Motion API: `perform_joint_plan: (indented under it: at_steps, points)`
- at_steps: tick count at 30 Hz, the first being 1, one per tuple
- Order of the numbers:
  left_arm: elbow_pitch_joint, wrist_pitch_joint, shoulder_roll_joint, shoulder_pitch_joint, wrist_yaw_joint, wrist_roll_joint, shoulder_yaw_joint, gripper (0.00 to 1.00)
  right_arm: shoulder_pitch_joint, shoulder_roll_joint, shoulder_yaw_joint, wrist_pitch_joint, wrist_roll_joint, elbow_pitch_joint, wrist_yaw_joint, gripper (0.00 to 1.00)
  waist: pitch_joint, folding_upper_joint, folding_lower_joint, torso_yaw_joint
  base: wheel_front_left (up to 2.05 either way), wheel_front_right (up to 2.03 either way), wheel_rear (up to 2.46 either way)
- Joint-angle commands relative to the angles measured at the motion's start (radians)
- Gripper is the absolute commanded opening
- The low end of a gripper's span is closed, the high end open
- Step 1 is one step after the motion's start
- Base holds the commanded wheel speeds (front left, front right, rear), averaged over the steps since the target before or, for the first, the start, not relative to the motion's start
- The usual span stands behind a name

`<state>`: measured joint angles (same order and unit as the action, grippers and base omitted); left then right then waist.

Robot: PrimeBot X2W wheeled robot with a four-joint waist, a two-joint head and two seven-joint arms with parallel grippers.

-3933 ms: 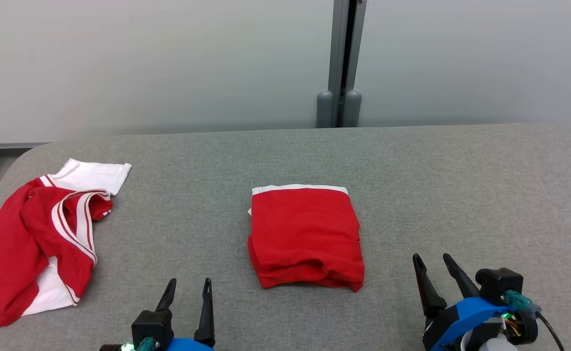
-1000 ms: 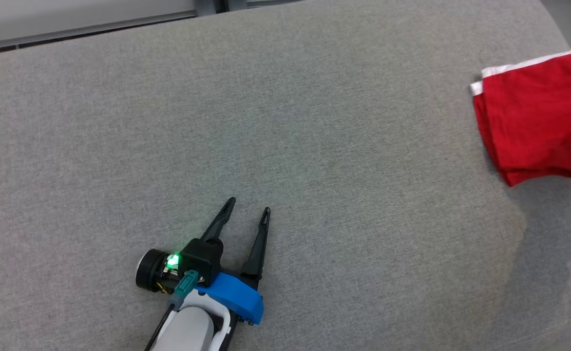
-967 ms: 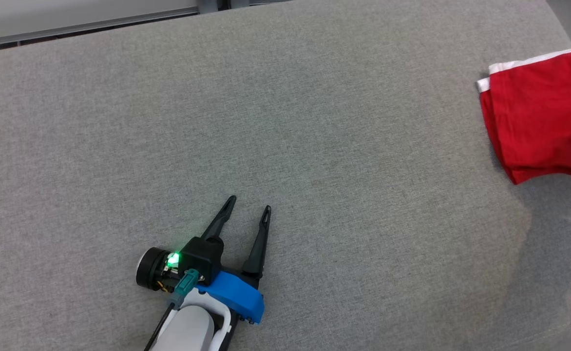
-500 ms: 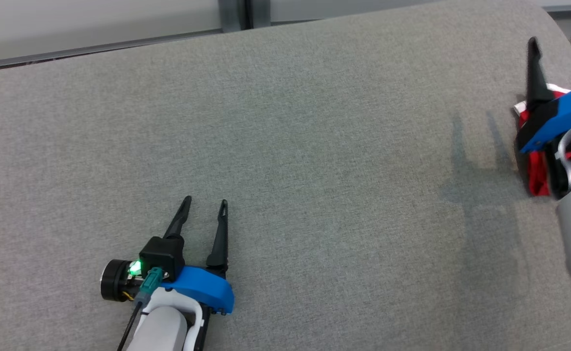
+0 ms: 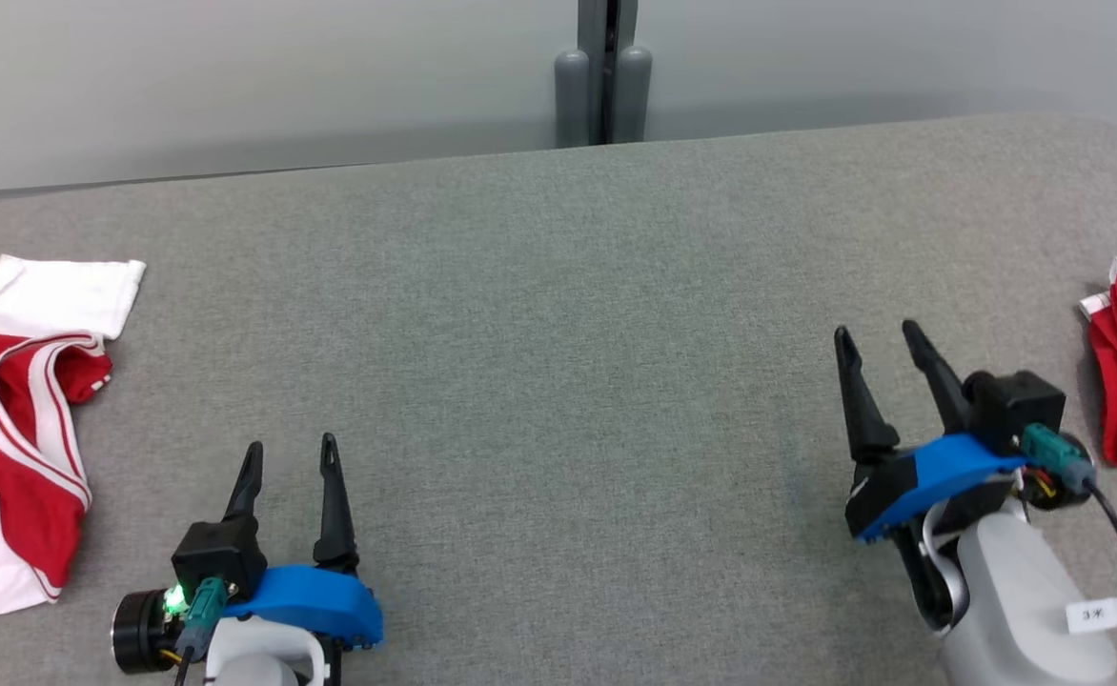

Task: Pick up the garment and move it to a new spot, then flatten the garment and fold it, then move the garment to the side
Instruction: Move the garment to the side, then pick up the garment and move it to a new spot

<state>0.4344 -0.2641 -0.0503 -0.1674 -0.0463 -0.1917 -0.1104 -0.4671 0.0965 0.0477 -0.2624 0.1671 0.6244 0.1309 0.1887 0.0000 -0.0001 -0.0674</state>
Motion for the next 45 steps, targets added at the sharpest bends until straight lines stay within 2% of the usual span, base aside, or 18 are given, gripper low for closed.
perform_joint_plan:
  at_steps: [1, 7, 17, 31, 35, 45]
  points:
    - [-0.006, 0.000, 0.000, 0.017, -0.003, 0.010, 0.015, 1.00, 0.049, -0.010, 0.001, -0.003, -0.005, -0.015, 0.000, 1.00, -0.012, 0.0000, 0.0001, 0.010, 0.00, 0.00, 0.00]
    - [-0.008, 0.000, -0.001, 0.068, 0.001, 0.007, 0.036, 1.00, 0.156, -0.034, -0.016, -0.003, -0.010, -0.047, 0.000, 1.00, -0.065, 0.0000, 0.0001, 0.031, 0.00, 0.00, 0.00]
    - [0.006, 0.000, -0.001, 0.146, 0.003, -0.005, 0.019, 1.00, 0.245, -0.045, -0.003, -0.003, -0.015, -0.042, 0.000, 1.00, -0.166, 0.0000, 0.0001, 0.039, 0.00, 0.00, 0.00]
    - [-0.007, 0.000, -0.001, 0.156, -0.002, -0.023, 0.011, 1.00, 0.267, -0.045, 0.027, -0.003, 0.005, -0.031, 0.000, 1.00, -0.169, 0.0000, 0.0001, 0.075, 0.00, 0.00, 0.00]
    - [-0.008, 0.000, -0.001, 0.159, -0.012, -0.041, 0.014, 1.00, 0.267, -0.045, 0.032, -0.003, 0.012, -0.037, 0.000, 1.00, -0.146, 0.0000, 0.0001, 0.138, 0.00, 0.00, 0.00]
    - [-0.008, 0.000, 0.000, 0.146, -0.027, -0.051, 0.053, 1.00, 0.242, -0.044, 0.041, -0.003, 0.021, -0.046, 0.000, 1.00, -0.089, 0.0000, 0.0001, 0.404, 0.00, 0.00, 0.00]
